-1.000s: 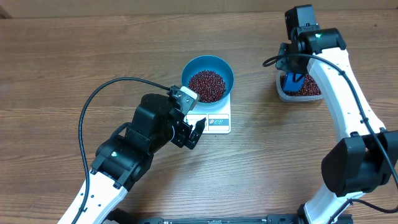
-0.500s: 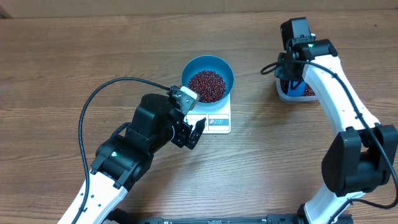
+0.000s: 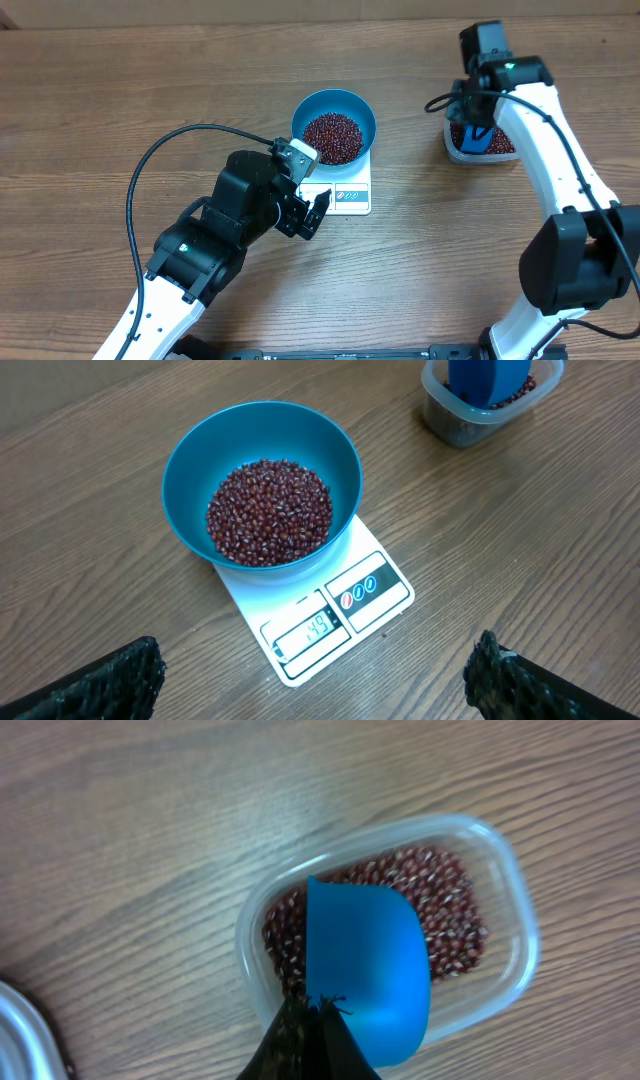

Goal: Scoop item into bowl and weigh 150g on scale
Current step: 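Lower the scoop into the red beans in the tub and scoop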

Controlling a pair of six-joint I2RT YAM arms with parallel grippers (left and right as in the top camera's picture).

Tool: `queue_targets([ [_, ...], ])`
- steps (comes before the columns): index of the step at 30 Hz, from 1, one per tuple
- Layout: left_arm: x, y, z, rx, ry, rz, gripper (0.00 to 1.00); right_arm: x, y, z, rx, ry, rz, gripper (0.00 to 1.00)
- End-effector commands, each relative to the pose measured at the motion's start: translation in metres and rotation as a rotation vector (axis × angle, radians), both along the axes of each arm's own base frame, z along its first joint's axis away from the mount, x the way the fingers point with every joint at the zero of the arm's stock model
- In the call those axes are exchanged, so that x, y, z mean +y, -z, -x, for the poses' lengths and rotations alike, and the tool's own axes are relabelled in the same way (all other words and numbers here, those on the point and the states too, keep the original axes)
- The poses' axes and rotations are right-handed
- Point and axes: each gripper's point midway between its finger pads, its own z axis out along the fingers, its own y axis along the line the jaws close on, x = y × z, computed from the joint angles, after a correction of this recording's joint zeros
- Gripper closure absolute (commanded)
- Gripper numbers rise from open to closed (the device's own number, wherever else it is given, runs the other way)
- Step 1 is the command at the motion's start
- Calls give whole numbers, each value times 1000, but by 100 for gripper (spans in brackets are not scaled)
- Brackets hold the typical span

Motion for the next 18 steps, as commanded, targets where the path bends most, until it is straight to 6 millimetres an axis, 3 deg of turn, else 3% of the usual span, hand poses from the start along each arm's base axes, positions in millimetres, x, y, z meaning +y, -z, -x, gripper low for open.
queue_targets([
  [1, 0, 4, 0, 11, -5, 0, 0, -15, -31, -9, -68, 36, -11, 96],
  [8, 1, 4, 0, 11, -6, 0, 1, -30, -32, 0, -33, 71, -103, 96],
  [14, 0, 4, 0, 11, -5, 0, 0, -20, -38, -2, -51, -29, -257, 96],
  [18, 1, 4, 0, 11, -6, 0, 0, -11, -60, -5, -120, -158, -330, 96],
])
